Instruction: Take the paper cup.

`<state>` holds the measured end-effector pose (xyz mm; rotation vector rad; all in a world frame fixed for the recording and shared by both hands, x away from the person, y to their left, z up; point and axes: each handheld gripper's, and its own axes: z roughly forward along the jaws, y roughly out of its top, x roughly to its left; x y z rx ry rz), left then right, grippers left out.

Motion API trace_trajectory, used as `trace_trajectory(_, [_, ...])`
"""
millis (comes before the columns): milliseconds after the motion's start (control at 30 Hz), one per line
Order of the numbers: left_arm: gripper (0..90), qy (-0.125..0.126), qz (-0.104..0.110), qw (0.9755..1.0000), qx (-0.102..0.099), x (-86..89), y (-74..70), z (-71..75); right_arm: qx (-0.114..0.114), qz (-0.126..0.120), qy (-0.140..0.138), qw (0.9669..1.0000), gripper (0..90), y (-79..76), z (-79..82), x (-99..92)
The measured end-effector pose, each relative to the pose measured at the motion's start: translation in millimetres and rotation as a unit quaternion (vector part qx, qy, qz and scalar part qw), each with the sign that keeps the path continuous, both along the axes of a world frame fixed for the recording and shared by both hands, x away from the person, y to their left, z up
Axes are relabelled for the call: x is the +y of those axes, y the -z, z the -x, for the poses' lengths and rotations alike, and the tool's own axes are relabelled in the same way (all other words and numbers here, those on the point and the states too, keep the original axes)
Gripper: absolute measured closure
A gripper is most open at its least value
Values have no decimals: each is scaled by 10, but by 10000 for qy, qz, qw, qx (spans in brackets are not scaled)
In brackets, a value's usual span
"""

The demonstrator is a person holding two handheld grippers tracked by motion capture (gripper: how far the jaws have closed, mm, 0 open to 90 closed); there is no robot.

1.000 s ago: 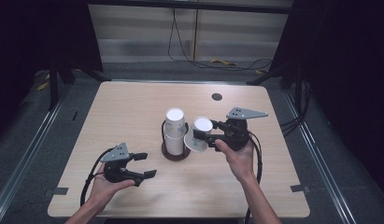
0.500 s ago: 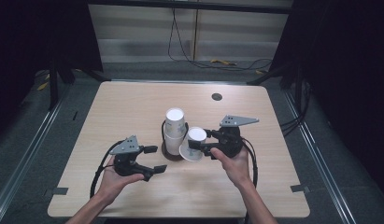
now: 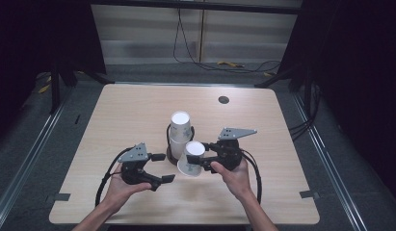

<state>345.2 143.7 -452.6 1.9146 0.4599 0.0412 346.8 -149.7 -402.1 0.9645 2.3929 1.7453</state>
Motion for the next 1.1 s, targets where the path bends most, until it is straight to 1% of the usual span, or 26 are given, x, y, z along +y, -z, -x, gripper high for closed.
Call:
trace_trajectory(33, [159, 16, 6, 10000, 1, -3, 1, 2, 19, -11, -29, 10000, 360, 15, 1, 8])
trace_trajectory(67, [159, 12, 32, 10000, 11, -8, 2, 7, 34, 29, -35, 10000, 360, 32, 5, 19])
trace_trajectory(167, [159, 37, 63, 10000, -55, -17, 5, 20, 94, 44, -54, 9999, 361, 90, 5, 40])
trace_trajectory(200, [159, 46, 117, 9999, -35, -25, 8, 29, 97, 51, -42, 9999, 361, 102, 6, 48])
trace_trajectory(233, [159, 46, 117, 9999, -35, -25, 8, 29, 97, 51, -42, 9999, 361, 102, 6, 48])
trace_trajectory(267, [159, 80, 138, 9999, -21, -34, 13, 37, 86, 23, -58, 9999, 361, 108, 5, 53])
trace_trajectory(300, [159, 103, 113, 9999, -35, -39, 14, 43, 104, -67, -82, 9999, 361, 109, 6, 73])
trace_trajectory(400, [159, 183, 234, 9995, -60, -53, 9, 55, 124, -114, -132, 9998, 361, 127, 11, 99])
trace_trajectory(433, [159, 180, 268, 9995, -33, -50, 8, 49, 135, -103, -139, 9998, 361, 130, 17, 111])
trace_trajectory(467, [159, 188, 287, 9994, -1, -51, 14, 45, 82, -87, -148, 9998, 361, 130, 22, 121])
trace_trajectory(533, [159, 218, 282, 9994, -6, -60, 30, 46, 51, -111, -170, 9998, 361, 115, 37, 140])
trace_trajectory(567, [159, 222, 259, 9994, -18, -65, 31, 49, -34, -67, -149, 9999, 361, 104, 50, 149])
trace_trajectory(633, [159, 186, 332, 9993, -55, -67, 13, 55, -12, -130, -221, 9997, 361, 92, 64, 163])
trace_trajectory(700, [159, 174, 362, 9992, -92, -72, -11, 69, -62, -122, -254, 9996, 361, 91, 80, 186])
trace_trajectory(733, [159, 163, 352, 9992, -99, -68, -19, 75, -50, -157, -297, 9994, 361, 92, 85, 198])
trace_trajectory(867, [159, 187, 411, 9990, -61, -78, -4, 76, -94, -165, -357, 9992, 360, 88, 100, 244])
trace_trajectory(967, [162, 223, 392, 9990, -16, -97, 24, 75, -68, -240, -378, 9990, 361, 95, 102, 261])
trace_trajectory(1000, [161, 255, 380, 9990, -3, -110, 51, 67, -52, -235, -385, 9990, 361, 98, 104, 270])
trace_trajectory(1033, [159, 278, 413, 9987, 59, -120, 65, 65, -50, -212, -411, 9989, 361, 101, 104, 279])
trace_trajectory(1100, [176, 316, 426, 9986, 83, -127, 73, 62, -11, -233, -439, 9988, 361, 112, 101, 293])
